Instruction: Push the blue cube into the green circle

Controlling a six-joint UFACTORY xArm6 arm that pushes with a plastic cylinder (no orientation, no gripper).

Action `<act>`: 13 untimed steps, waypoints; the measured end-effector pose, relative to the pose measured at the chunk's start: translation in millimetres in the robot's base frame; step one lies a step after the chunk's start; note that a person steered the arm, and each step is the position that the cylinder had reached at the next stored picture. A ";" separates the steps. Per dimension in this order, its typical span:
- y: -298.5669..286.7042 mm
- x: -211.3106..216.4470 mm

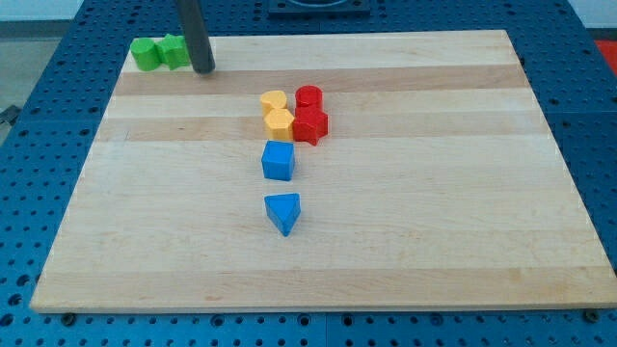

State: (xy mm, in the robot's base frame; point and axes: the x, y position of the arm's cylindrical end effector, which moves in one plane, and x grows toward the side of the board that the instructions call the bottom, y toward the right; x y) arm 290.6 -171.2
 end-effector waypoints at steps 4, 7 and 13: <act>131.7 213.2; 186.9 208.6; 13.1 160.0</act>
State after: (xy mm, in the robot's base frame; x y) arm 450.6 -158.1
